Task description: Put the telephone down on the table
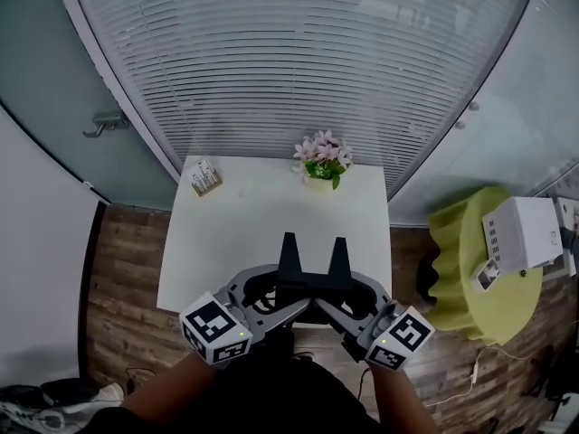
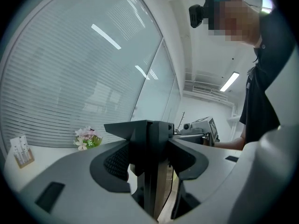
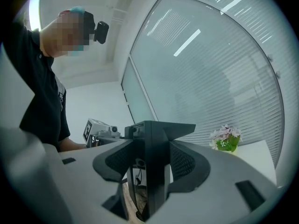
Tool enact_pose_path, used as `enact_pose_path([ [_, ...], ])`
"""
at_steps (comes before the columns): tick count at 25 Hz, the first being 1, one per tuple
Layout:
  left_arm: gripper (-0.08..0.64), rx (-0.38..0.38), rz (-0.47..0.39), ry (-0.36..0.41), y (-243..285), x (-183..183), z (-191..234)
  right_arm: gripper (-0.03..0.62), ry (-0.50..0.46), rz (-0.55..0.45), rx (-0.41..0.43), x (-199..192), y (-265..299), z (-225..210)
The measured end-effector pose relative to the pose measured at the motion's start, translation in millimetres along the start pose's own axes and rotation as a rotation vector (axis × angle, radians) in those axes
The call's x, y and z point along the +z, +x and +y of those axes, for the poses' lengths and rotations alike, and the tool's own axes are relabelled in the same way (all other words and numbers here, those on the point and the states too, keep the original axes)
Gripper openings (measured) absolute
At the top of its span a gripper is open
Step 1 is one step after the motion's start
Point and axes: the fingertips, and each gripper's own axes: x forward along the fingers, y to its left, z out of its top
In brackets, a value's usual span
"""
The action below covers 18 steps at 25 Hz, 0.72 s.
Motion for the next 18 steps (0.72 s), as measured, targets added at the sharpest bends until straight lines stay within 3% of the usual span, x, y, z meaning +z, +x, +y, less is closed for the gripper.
enact_pose_path([
  [12, 0.247, -0.041, 0.080, -0.152, 24.9, -37.5, 95.4, 0.245, 0.167, 0.105, -0.044, -41.7, 64.4, -73.5],
  [18, 0.247, -0.015, 0.112, -0.285, 43.9, -74.0, 131.2, 0.245, 0.240, 0.189, -0.026, -76.5, 82.0, -112.3],
])
